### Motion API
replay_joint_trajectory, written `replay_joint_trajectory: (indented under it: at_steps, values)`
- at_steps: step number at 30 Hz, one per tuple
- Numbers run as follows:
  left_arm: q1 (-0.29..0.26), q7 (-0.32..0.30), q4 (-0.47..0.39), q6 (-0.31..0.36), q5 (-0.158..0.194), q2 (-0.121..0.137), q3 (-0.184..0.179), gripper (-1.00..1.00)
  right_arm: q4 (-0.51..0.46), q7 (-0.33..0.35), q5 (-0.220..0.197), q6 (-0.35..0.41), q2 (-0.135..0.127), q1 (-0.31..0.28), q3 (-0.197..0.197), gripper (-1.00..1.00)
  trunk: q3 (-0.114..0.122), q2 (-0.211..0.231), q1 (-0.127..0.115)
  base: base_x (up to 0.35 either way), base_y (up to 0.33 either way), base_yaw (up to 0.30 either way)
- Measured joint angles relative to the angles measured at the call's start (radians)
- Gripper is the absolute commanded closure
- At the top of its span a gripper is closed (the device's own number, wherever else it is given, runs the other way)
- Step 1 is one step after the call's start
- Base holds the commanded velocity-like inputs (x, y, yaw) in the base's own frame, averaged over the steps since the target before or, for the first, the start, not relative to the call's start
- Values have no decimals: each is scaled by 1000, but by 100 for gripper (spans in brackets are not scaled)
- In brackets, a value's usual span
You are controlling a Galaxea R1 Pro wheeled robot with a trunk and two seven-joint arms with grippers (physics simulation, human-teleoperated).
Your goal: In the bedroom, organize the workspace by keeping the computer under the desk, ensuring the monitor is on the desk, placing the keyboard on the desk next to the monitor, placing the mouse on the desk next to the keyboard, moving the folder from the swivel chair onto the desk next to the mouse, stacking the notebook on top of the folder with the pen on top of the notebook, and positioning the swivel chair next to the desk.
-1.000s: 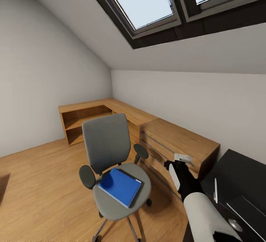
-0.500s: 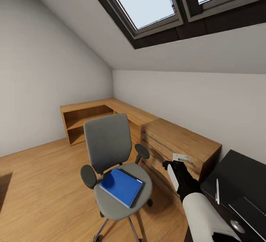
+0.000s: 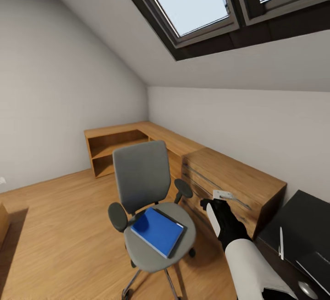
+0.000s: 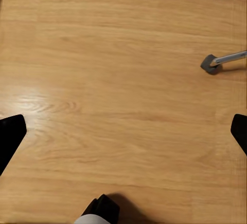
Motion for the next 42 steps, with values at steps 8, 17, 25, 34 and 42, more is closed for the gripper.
replay_joint_trajectory:
  at_steps: [8,17,25,34,42]
  values:
    - [0,0,0,-2,-1,0,0,-100,3,1,0,0,0,1,1,-100,0,0,0,185,156,278]
    - [0,0,0,-2,0,0,0,-100,5,3,0,-1,0,3,2,-100,0,0,0,194,231,278]
    - [0,1,0,-2,-1,-8,0,-100,24,49,1,-1,0,4,5,-100,0,0,0,31,103,277]
    - [0,1,0,-2,-29,-20,0,-100,26,72,4,-3,-3,5,13,-100,0,0,0,2,8,171]
    - [0,4,2,-4,-146,-43,3,-100,21,71,5,-3,-5,5,14,-100,0,0,0,0,1,20]
